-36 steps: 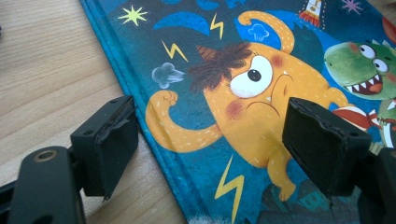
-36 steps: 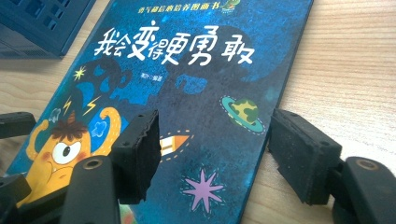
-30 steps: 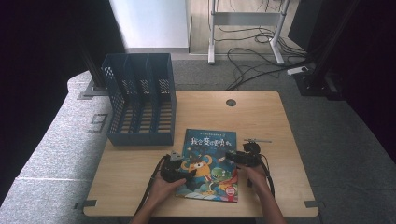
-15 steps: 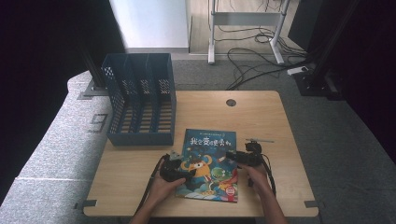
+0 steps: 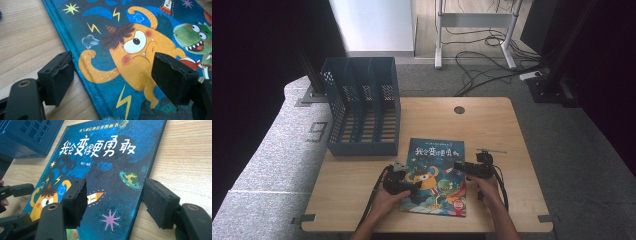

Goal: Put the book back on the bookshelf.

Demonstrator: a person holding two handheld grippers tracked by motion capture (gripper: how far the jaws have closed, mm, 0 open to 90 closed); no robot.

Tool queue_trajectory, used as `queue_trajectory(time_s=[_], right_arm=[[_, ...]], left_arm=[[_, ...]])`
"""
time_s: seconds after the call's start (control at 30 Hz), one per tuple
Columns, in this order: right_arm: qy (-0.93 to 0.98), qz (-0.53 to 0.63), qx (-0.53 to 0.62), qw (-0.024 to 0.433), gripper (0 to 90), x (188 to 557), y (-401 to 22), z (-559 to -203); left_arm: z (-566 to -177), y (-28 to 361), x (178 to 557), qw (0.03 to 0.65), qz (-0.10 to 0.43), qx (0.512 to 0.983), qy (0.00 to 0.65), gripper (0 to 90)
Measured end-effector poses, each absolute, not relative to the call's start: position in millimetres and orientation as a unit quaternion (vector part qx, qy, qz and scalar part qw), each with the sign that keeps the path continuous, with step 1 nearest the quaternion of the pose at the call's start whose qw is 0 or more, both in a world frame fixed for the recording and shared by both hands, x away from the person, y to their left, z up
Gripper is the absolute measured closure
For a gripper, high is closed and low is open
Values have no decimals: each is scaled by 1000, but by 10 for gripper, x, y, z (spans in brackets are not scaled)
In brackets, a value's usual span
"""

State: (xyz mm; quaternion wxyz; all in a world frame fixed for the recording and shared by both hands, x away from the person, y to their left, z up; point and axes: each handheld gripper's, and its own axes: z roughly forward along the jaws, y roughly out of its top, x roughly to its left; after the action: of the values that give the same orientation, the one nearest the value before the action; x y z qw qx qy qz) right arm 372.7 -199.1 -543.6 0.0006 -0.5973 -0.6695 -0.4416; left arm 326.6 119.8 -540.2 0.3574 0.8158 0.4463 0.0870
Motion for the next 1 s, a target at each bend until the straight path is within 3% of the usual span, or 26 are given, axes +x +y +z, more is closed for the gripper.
queue_trajectory(time_s=[0.2, 0.5, 1.0], right_arm=[[-677, -431, -597, -5, 286, 3718, -1928, -5428], [-694, -407, -593, -24, 279, 3680, -1853, -5394], [-654, -461, -599, 31, 307, 3689, -2008, -5357]], left_arm=[[-5402, 1192, 3257, 355, 89, 816, 446, 181], [-5399, 1201, 3260, 355, 91, 817, 446, 200], [-5392, 1223, 3273, 356, 82, 817, 447, 189]])
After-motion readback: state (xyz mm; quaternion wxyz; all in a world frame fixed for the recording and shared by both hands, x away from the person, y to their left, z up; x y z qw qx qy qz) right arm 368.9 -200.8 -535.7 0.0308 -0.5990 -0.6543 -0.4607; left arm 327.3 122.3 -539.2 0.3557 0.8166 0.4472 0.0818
